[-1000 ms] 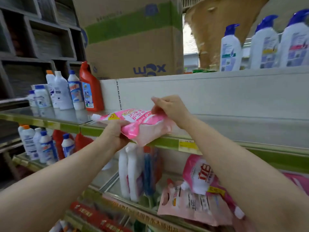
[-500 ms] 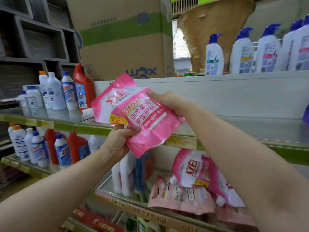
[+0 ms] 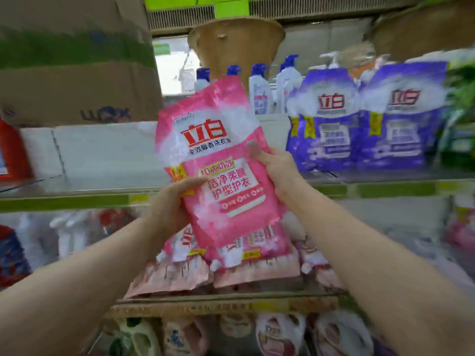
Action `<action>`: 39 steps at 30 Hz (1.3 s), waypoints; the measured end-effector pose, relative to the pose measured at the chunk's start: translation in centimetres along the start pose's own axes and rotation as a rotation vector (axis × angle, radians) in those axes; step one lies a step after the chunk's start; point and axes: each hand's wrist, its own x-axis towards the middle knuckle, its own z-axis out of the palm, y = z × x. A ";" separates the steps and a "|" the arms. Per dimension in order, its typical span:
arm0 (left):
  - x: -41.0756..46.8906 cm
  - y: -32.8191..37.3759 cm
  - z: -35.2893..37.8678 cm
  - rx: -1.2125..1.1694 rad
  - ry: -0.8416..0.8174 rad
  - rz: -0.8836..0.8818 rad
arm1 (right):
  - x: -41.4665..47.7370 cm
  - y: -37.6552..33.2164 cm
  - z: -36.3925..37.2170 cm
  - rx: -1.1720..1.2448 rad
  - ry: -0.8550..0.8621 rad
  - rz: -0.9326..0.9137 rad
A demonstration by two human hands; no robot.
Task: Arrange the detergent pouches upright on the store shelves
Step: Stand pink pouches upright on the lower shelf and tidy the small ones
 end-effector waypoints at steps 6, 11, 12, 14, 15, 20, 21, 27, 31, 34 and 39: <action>0.6 -7.4 9.2 0.023 -0.034 -0.042 | -7.2 -2.2 -12.7 -0.048 0.183 0.020; 0.5 -14.1 17.0 0.096 -0.061 -0.128 | -13.2 -3.1 -22.7 -0.132 0.347 0.078; 0.3 -15.3 18.6 0.095 -0.069 -0.164 | -14.2 -3.5 -24.5 -0.158 0.387 0.077; -0.2 -17.4 21.7 0.083 -0.093 -0.226 | -15.9 -4.2 -27.8 -0.223 0.468 0.071; -0.2 -18.4 23.1 0.085 -0.118 -0.240 | -16.7 -4.5 -29.2 -0.260 0.505 0.070; 0.6 -23.5 29.2 0.061 -0.224 -0.300 | -20.1 -5.6 -36.1 -0.271 0.679 0.089; 0.9 -24.7 30.2 0.052 -0.247 -0.333 | -20.5 -5.4 -37.5 -0.267 0.714 0.111; 4.6 -32.6 35.9 0.034 -0.298 -0.520 | -21.0 -4.0 -46.7 -0.299 0.890 0.259; 8.8 -37.3 40.0 0.031 -0.302 -0.677 | -19.2 -3.6 -53.3 -0.321 0.918 0.357; 12.5 -40.3 42.6 0.055 -0.258 -0.669 | -17.5 -3.3 -57.5 -0.300 0.925 0.358; 16.8 -43.7 45.9 0.077 -0.250 -0.661 | -15.1 -2.3 -63.1 -0.327 0.923 0.335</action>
